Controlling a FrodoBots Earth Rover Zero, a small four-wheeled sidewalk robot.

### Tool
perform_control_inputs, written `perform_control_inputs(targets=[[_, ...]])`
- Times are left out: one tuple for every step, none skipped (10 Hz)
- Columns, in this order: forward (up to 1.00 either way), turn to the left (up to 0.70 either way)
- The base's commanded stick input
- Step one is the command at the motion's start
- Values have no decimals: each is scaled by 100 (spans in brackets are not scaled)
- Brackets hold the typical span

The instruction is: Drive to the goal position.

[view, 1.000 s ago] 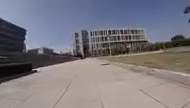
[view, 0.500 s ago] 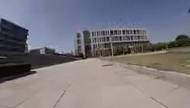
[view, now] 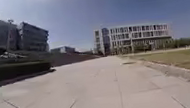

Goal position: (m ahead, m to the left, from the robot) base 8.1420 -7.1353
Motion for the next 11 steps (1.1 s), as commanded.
perform_control_inputs(targets=[[70,1],[70,1],[70,1],[70,1],[70,1],[70,1],[70,1],[70,1],[70,1],[70,1],[70,1]])
